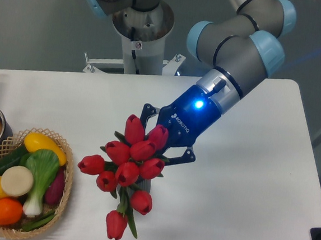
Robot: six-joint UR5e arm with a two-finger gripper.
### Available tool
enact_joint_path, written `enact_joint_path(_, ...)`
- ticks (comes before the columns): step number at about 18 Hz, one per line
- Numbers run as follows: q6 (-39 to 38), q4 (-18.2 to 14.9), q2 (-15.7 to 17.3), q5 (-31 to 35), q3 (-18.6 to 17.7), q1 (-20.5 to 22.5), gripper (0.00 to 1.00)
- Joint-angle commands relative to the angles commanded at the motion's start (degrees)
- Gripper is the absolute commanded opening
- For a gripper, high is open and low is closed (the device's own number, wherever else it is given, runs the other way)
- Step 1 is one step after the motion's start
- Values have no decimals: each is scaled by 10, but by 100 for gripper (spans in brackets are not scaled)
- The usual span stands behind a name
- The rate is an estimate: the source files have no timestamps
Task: Insert the flowers into the vase
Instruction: 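Lower the tulip stems into the grey vase opening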
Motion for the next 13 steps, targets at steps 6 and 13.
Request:
enact_joint_path(6, 40, 1, 3, 1, -43, 1, 4)
enact_joint_path(13, 79, 3, 6, 4, -91, 6, 14)
